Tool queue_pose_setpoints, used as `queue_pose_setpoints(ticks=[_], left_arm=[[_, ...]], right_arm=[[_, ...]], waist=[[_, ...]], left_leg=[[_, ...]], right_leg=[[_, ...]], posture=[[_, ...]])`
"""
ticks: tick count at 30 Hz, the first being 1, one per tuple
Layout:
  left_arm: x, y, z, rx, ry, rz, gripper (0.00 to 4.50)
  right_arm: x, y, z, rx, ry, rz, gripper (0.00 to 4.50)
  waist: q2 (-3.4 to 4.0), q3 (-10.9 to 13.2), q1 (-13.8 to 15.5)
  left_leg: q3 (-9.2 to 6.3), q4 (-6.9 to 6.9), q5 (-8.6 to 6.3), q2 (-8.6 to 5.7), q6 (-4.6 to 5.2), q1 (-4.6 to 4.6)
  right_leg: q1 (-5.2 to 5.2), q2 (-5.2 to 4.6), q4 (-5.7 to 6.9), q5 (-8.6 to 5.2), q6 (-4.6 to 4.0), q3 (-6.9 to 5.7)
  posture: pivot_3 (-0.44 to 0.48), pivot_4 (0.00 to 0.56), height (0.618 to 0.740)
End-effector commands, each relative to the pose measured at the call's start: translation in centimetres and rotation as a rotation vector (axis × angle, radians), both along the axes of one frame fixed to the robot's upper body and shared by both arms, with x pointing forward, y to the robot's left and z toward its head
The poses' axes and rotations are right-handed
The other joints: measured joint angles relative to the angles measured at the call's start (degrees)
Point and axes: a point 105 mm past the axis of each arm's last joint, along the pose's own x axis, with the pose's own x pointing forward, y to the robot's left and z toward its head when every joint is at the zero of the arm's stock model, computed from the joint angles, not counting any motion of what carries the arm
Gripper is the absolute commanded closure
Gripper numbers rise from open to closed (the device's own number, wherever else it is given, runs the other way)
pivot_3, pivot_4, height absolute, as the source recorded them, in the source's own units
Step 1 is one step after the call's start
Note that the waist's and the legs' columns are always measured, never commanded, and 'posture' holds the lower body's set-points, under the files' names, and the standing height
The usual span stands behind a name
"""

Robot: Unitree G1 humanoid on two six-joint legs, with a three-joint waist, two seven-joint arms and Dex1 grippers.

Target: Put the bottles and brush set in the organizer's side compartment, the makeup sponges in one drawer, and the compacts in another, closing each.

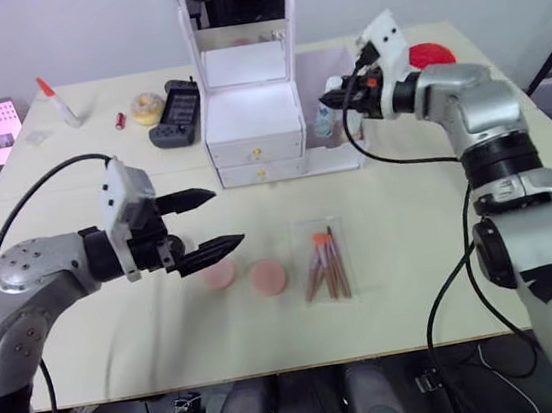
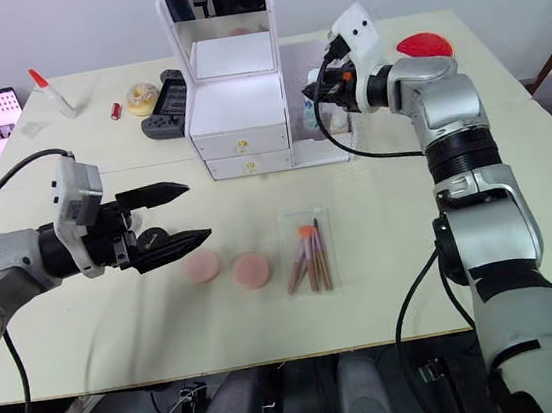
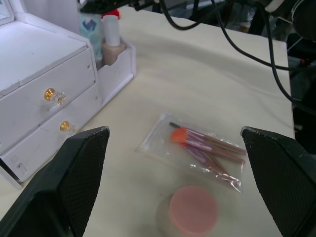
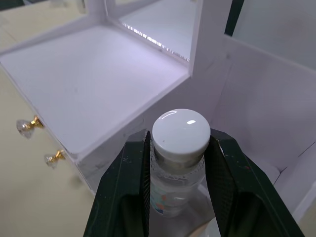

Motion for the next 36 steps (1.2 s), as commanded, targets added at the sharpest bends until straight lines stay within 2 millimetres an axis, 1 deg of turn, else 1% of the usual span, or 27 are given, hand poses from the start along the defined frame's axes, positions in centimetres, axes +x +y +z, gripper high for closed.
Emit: queue_pose_setpoints(ticks=[1, 5, 6, 8, 13, 16, 18, 19, 23, 24, 28, 32, 34, 36], left_arm=[[-0.4, 0.1, 1.0, -0.003, -0.039, 0.002, 0.0], [-0.4, 0.1, 1.0, -0.002, -0.038, 0.003, 0.0], [-0.3, 0.1, 1.0, -0.002, -0.038, 0.003, 0.0], [-0.3, 0.1, 1.0, -0.002, -0.038, 0.002, 0.0], [-0.3, 0.1, 1.0, 0.001, -0.037, 0.002, 0.0], [-0.3, 0.1, 1.1, 0.001, -0.037, 0.004, 0.0], [-0.3, 0.2, 1.0, 0.001, -0.035, 0.006, 0.0], [-0.2, 0.2, 1.0, 0.002, -0.034, 0.007, 0.0], [-0.1, 0.3, 0.9, 0.002, -0.03, 0.009, 0.0], [0.0, 0.3, 0.9, 0.001, -0.028, 0.01, 0.0], [0.2, 0.4, 0.9, -0.001, -0.027, 0.011, 0.0], [0.3, 0.5, 0.9, 0.0, -0.027, 0.011, 0.0], [0.4, 0.8, 0.9, 0.002, -0.029, 0.019, 0.0], [0.6, 1.6, 1.0, 0.008, -0.033, 0.044, 0.0]], right_arm=[[0.2, 0.9, 1.0, -0.012, -0.054, 0.02, 3.46], [0.6, 1.5, -1.0, -0.053, -0.027, 0.011, 3.46], [0.7, 1.5, -1.5, -0.063, -0.02, 0.009, 3.46], [0.8, 1.7, -2.3, -0.083, -0.01, 0.008, 3.46], [0.9, 1.9, -3.0, -0.089, 0.006, 0.007, 3.46], [0.9, 1.9, -3.0, -0.085, 0.008, 0.006, 3.46], [0.8, 1.9, -2.8, -0.081, -0.001, 0.014, 2.43], [0.7, 2.0, -2.6, -0.076, -0.006, 0.022, 2.13], [0.5, 2.3, -1.7, -0.068, -0.032, 0.041, 0.2], [0.4, 2.3, -1.2, -0.066, -0.041, 0.044, 0.08], [-0.2, 2.2, 0.8, -0.054, -0.083, 0.068, 0.08], [-1.1, 1.8, 2.6, -0.052, -0.123, 0.088, 0.08], [-2.1, 1.3, 4.3, -0.036, -0.155, 0.112, 0.08], [-3.6, 0.6, 5.9, 0.013, -0.172, 0.142, 0.08]], waist=[[0.0, 0.0, 0.0], [0.0, 0.0, 0.0], [0.0, 0.0, 0.0], [0.0, 0.0, 0.0], [-0.03, 0.0, 0.0], [-0.03, 0.0, 0.0], [-0.03, 0.0, 0.0], [-0.03, 0.0, 0.0], [-0.03, 0.0, -0.2], [-0.03, 0.0, -0.6], [-0.02, 0.0, -1.2], [-0.02, 0.0, -1.2], [-0.02, 0.0, -1.2], [-0.02, 0.0, -1.1]], left_leg=[[0.0, -0.01, 0.0, 0.0, -0.01, 0.0], [0.0, -0.04, 0.04, 0.0, -0.08, 0.0], [0.0, -0.05, 0.17, 0.0, -0.29, 0.0], [0.0, -0.06, 0.2, 0.0, -0.34, 0.0], [-0.01, -0.06, 0.2, 0.0, -0.34, 0.04], [-0.01, -0.06, 0.2, 0.0, -0.34, 0.06], [-0.01, -0.06, 0.2, 0.0, -0.35, 0.06], [-0.01, -0.06, 0.2, 0.0, -0.35, 0.07], [-0.01, -0.06, 0.21, 0.01, -0.35, 0.06], [-0.01, -0.06, 0.21, 0.01, -0.35, 0.06], [-0.03, -0.1, 0.21, 0.02, -0.35, 0.06], [-0.03, -0.13, 0.2, 0.02, -0.34, 0.05], [-0.03, -0.13, 0.2, 0.02, -0.33, 0.05], [-0.04, -0.14, 0.15, 0.02, -0.26, 0.04]], right_leg=[[-0.01, 0.0, 0.0, 0.0, 0.0, 0.0], [-0.03, 0.01, 0.01, 0.0, 0.0, 0.03], [-0.03, 0.02, 0.01, 0.0, 0.0, 0.03], [-0.03, 0.01, 0.01, 0.0, 0.0, 0.03], [0.0, 0.03, 0.03, 0.0, 0.0, 0.04], [-0.01, 0.03, 0.08, 0.01, -0.01, 0.04], [-0.01, 0.04, 0.1, 0.0, -0.01, 0.05], [-0.01, 0.04, 0.1, 0.0, -0.01, 0.05], [-0.02, 0.06, 0.1, 0.0, -0.01, 0.07], [-0.02, 0.07, 0.11, 0.0, -0.01, 0.07], [-0.06, 0.09, 0.17, 0.0, -0.02, 0.08], [-0.12, 0.09, 0.2, 0.0, -0.03, 0.1], [-0.12, 0.09, 0.21, 0.0, -0.03, 0.1], [-0.12, 0.09, 0.21, 0.0, -0.03, 0.1]], posture=[[0.0, 0.15, 0.738], [0.0, 0.15, 0.738], [0.0, 0.15, 0.738], [0.0, 0.15, 0.738], [0.0, 0.15, 0.738], [0.0, 0.15, 0.738], [0.0, 0.15, 0.738], [0.0, 0.15, 0.738], [0.0, 0.15, 0.738], [0.0, 0.15, 0.738], [0.0, 0.15, 0.738], [0.0, 0.15, 0.738], [0.0, 0.15, 0.738], [0.0, 0.15, 0.738]])
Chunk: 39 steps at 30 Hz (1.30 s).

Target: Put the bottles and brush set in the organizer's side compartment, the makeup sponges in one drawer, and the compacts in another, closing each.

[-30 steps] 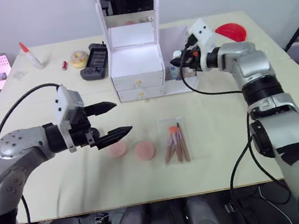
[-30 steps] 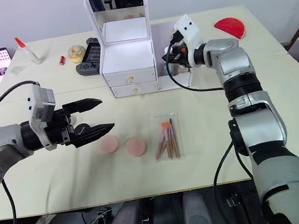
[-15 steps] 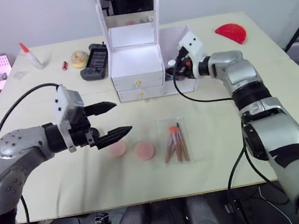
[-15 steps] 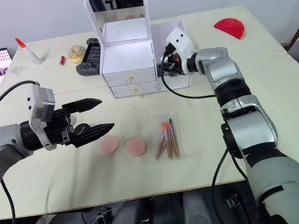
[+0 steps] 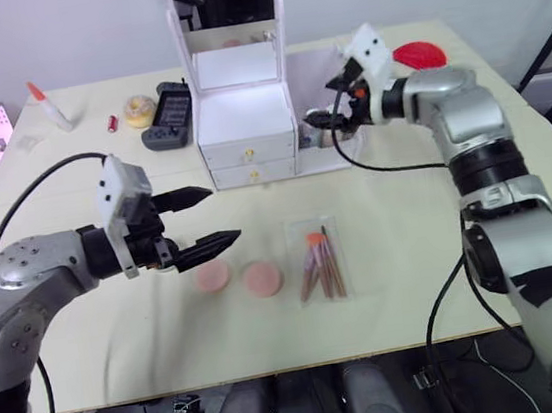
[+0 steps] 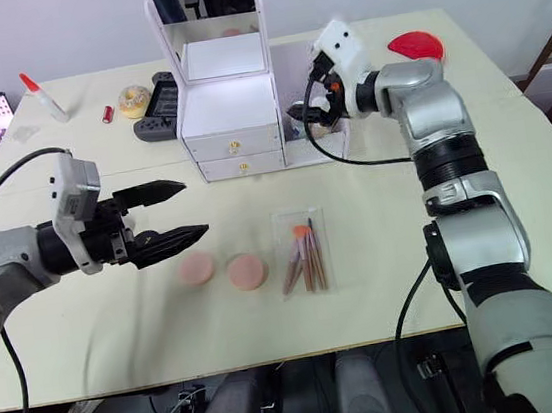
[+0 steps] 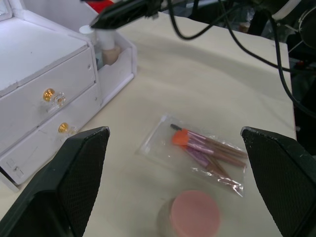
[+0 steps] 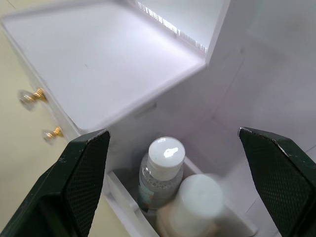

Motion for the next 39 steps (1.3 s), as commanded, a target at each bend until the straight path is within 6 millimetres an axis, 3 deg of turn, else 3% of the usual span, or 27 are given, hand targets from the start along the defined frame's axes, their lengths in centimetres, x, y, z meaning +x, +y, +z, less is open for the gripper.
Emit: queue_pose_setpoints(ticks=[1, 6, 9, 13, 20, 24, 33, 39], left_arm=[[0.3, 1.6, 1.1, 0.015, -0.059, 0.049, 0.0], [0.5, 6.9, 0.3, 0.07, -0.029, 0.219, 0.0], [0.0, 10.6, -0.3, 0.11, -0.005, 0.323, 0.0], [-1.0, 16.0, -1.0, 0.15, 0.023, 0.496, 0.0], [-2.6, 21.2, -2.6, 0.204, 0.062, 0.651, 0.0], [-2.8, 22.4, -3.1, 0.198, 0.07, 0.689, 0.0], [-2.3, 22.5, -3.5, 0.19, 0.067, 0.693, 0.0], [-1.3, 20.4, -3.3, 0.177, 0.045, 0.619, 0.0]], right_arm=[[-2.7, -0.8, 4.6, 0.105, -0.079, 0.072, 0.08], [-6.5, -5.6, 4.6, 0.162, -0.036, 0.048, 0.08], [-8.5, -9.0, 2.5, 0.1, -0.004, -0.007, 0.08], [-12.3, -13.3, -2.1, -0.049, 0.067, -0.059, 0.08], [-15.9, -18.8, -5.7, -0.07, 0.124, -0.195, 0.08], [-17.3, -20.5, -6.5, -0.053, 0.131, -0.238, 0.08], [-17.6, -20.1, -6.6, -0.023, 0.124, -0.225, 0.08], [-17.3, -18.4, -6.5, -0.02, 0.125, -0.172, 0.08]], waist=[[0.0, 0.0, 0.1], [-0.01, 0.0, 0.4], [0.0, 0.0, 0.8], [0.0, 0.0, 1.5], [0.0, 0.0, 1.7], [-0.04, 0.0, 1.7], [-0.04, 0.0, 1.7], [-0.05, -0.1, 1.7]], left_leg=[[0.0, 0.01, -0.03, 0.0, 0.06, 0.0], [-0.02, -0.02, -0.07, 0.02, 0.13, 0.0], [0.03, -0.02, -0.09, 0.02, 0.16, 0.0], [0.17, -0.01, -0.12, 0.05, 0.21, 0.03], [0.29, 0.03, -0.13, 0.09, 0.22, 0.09], [0.28, 0.02, -0.14, 0.1, 0.24, 0.08], [0.27, 0.0, -0.14, 0.14, 0.23, 0.09], [0.27, 0.01, -0.14, 0.13, 0.23, 0.08]], right_leg=[[0.0, 0.0, 0.0, 0.0, 0.0, 0.0], [0.02, 0.0, -0.07, -0.01, -0.01, 0.0], [0.04, -0.03, -0.12, -0.01, -0.01, -0.01], [0.08, -0.08, -0.19, -0.01, 0.0, -0.01], [0.21, -0.18, -0.28, -0.01, -0.01, 0.01], [0.23, -0.23, -0.35, -0.01, -0.01, 0.01], [0.23, -0.26, -0.36, -0.04, -0.07, 0.01], [0.24, -0.27, -0.37, -0.02, -0.02, 0.01]], posture=[[0.0, 0.15, 0.738], [0.0, 0.15, 0.738], [0.0, 0.15, 0.738], [0.0, 0.15, 0.738], [0.0, 0.15, 0.738], [0.0, 0.15, 0.738], [0.0, 0.15, 0.738], [0.0, 0.15, 0.738]])
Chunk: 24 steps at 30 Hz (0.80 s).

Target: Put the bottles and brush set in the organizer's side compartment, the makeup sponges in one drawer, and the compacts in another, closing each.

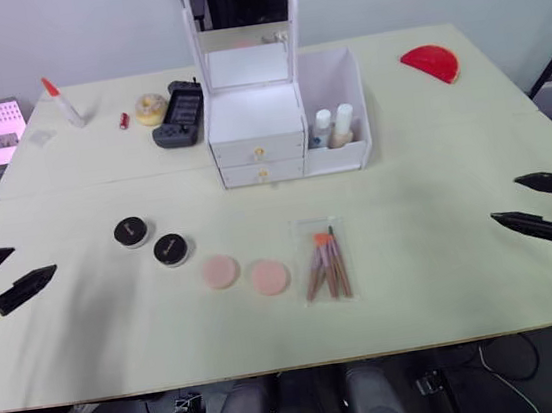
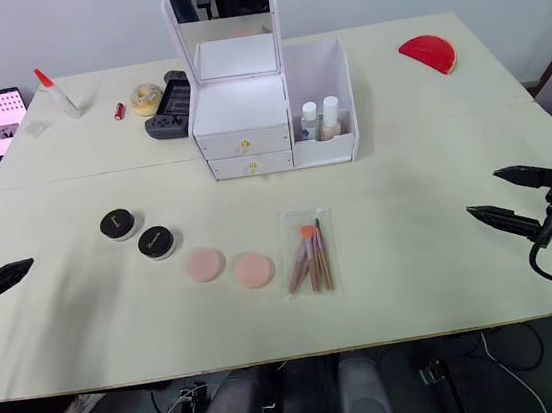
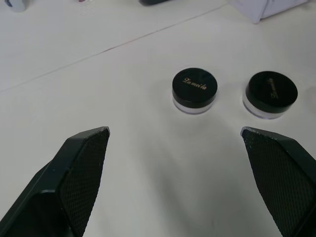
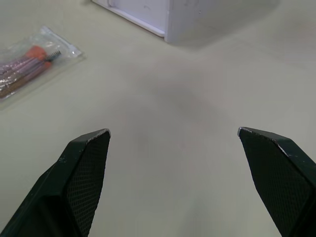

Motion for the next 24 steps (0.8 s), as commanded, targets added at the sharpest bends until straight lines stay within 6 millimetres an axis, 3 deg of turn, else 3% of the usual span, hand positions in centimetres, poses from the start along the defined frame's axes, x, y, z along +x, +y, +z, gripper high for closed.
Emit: queue_pose_setpoints(ticks=[1, 6, 9, 11, 16, 19, 24], left_arm=[[0.9, -2.7, 0.9, 0.013, -0.039, -0.099, 0.0], [2.0, -11.9, 0.9, -0.038, -0.057, -0.395, 0.0], [1.9, -17.1, 0.8, -0.083, -0.062, -0.552, 0.0], [1.5, -20.6, 0.7, -0.115, -0.057, -0.664, 0.0], [1.7, -25.5, -0.1, -0.14, -0.033, -0.803, 0.0], [2.5, -27.4, -1.3, -0.116, -0.016, -0.844, 0.82], [3.0, -30.3, -3.6, -0.092, 0.034, -0.936, 3.41]], right_arm=[[0.3, 2.3, 1.4, -0.01, -0.047, 0.075, 0.08], [0.9, 8.7, 1.7, 0.018, -0.03, 0.239, 0.08], [1.2, 11.5, 1.6, 0.028, 0.005, 0.301, 0.08], [1.5, 12.7, 1.0, 0.018, 0.053, 0.318, 0.08], [2.5, 13.6, -0.4, 0.077, 0.231, 0.256, 0.08], [2.2, 14.4, -0.8, 0.17, 0.371, 0.26, 0.0], [1.6, 15.4, -2.2, 0.287, 0.635, 0.229, 0.0]], waist=[[-0.02, 0.0, 0.0], [-0.03, 0.0, 0.0], [-0.04, 0.0, 0.1], [-0.05, 0.0, 0.1], [-0.07, 0.0, 0.2], [-0.07, 0.0, 0.1], [-0.09, 0.0, 0.2]], left_leg=[[-0.01, 0.01, 0.0, 0.0, 0.0, 0.0], [-0.06, 0.08, 0.0, -0.01, 0.0, -0.03], [-0.07, 0.08, 0.0, -0.02, 0.0, -0.04], [-0.08, 0.09, 0.0, -0.02, 0.0, -0.05], [-0.08, 0.19, 0.0, -0.05, 0.02, -0.06], [-0.07, 0.22, -0.01, -0.06, 0.05, -0.07], [-0.08, 0.27, -0.02, -0.06, 0.09, -0.09]], right_leg=[[0.0, 0.0, 0.0, 0.0, 0.0, 0.0], [0.04, -0.01, 0.0, 0.03, 0.02, 0.0], [0.02, 0.02, 0.0, 0.04, 0.03, -0.01], [0.02, 0.03, 0.01, 0.04, 0.04, -0.02], [0.03, 0.13, 0.04, 0.05, 0.04, -0.04], [0.05, 0.16, 0.05, 0.05, 0.04, -0.04], [0.06, 0.18, 0.05, 0.05, 0.04, -0.05]], posture=[[0.0, 0.15, 0.738], [0.0, 0.15, 0.738], [0.0, 0.15, 0.738], [0.0, 0.15, 0.738], [0.0, 0.15, 0.738], [0.0, 0.15, 0.738], [0.0, 0.15, 0.738]])
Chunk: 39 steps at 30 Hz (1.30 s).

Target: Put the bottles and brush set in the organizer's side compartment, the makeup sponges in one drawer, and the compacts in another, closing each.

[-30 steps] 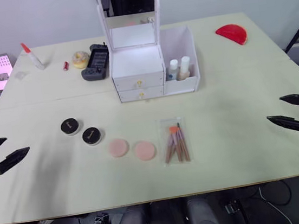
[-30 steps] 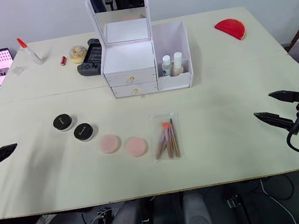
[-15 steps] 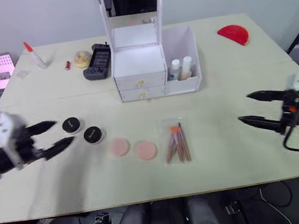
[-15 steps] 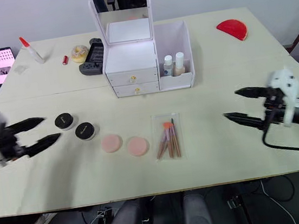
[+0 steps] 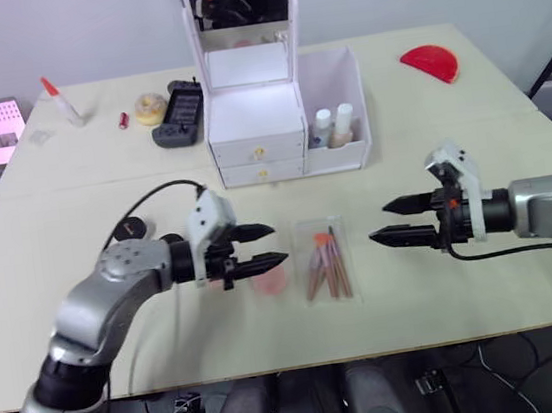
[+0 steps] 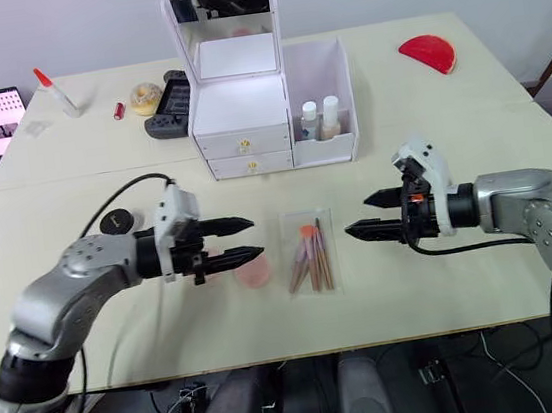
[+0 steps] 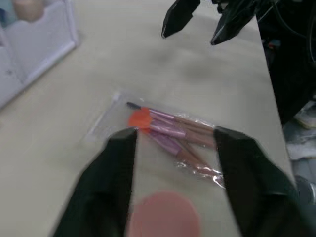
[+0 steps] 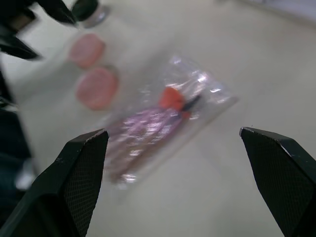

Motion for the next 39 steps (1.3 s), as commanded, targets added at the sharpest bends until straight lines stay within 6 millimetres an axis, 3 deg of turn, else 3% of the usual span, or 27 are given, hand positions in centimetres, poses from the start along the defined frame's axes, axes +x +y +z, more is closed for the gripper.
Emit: queue_pose_setpoints(ticks=[1, 2, 13, 25, 31, 34, 39], left_arm=[[0.3, -1.6, -1.5, 0.059, -0.028, -0.058, 3.91], [0.5, -2.0, -1.7, 0.055, -0.023, -0.058, 4.47], [1.9, -4.4, -4.1, 0.128, -0.036, -0.074, 4.47], [2.0, -5.3, -4.9, 0.177, -0.054, -0.103, 4.47], [1.9, -5.0, -5.0, 0.187, -0.053, -0.105, 4.47], [2.0, -4.9, -5.1, 0.193, -0.054, -0.104, 4.5], [1.9, -4.9, -5.0, 0.191, -0.051, -0.106, 4.5]], right_arm=[[0.0, 0.2, -0.2, 0.06, 0.16, -0.043, 0.0], [0.4, 0.2, -0.4, 0.066, 0.2, -0.069, 0.0], [1.7, 1.1, -2.6, 0.142, 0.448, -0.124, 0.0], [3.0, 4.5, -4.8, 0.167, 0.525, -0.145, 0.0], [3.5, 4.8, -5.6, 0.16, 0.538, -0.181, 0.0], [3.7, 4.7, -5.8, 0.153, 0.54, -0.202, 1.35], [3.9, 4.6, -5.9, 0.154, 0.537, -0.215, 3.99]], waist=[[-0.01, 0.0, 0.0], [0.0, 0.0, 0.0], [0.0, 0.0, 0.0], [-0.02, 0.0, -0.4], [-0.04, -0.1, -0.5], [-0.03, -0.1, -0.4], [-0.03, -0.1, -0.4]], left_leg=[[0.0, 0.06, -0.02, 0.0, 0.03, -0.01], [0.01, 0.17, -0.05, -0.01, 0.08, -0.01], [0.01, 0.45, -0.13, -0.06, 0.22, -0.1], [0.0, 0.48, -0.13, -0.03, 0.22, -0.07], [0.0, 0.49, -0.13, -0.02, 0.22, -0.05], [0.0, 0.49, -0.13, -0.02, 0.22, -0.05], [0.0, 0.49, -0.13, -0.03, 0.22, -0.05]], right_leg=[[0.03, 0.0, 0.0, 0.0, 0.0, -0.01], [0.07, 0.01, 0.0, 0.0, 0.01, -0.01], [0.11, -0.02, 0.02, 0.08, 0.15, 0.0], [0.11, 0.06, 0.09, 0.1, 0.17, 0.02], [0.11, 0.09, 0.13, 0.1, 0.17, 0.04], [0.11, 0.09, 0.14, 0.1, 0.17, 0.04], [0.1, 0.08, 0.15, 0.1, 0.17, 0.04]], posture=[[0.0, 0.15, 0.738], [0.0, 0.15, 0.738], [0.0, 0.15, 0.738], [0.0, 0.15, 0.738], [0.0, 0.15, 0.738], [0.0, 0.15, 0.738], [0.0, 0.15, 0.738]])
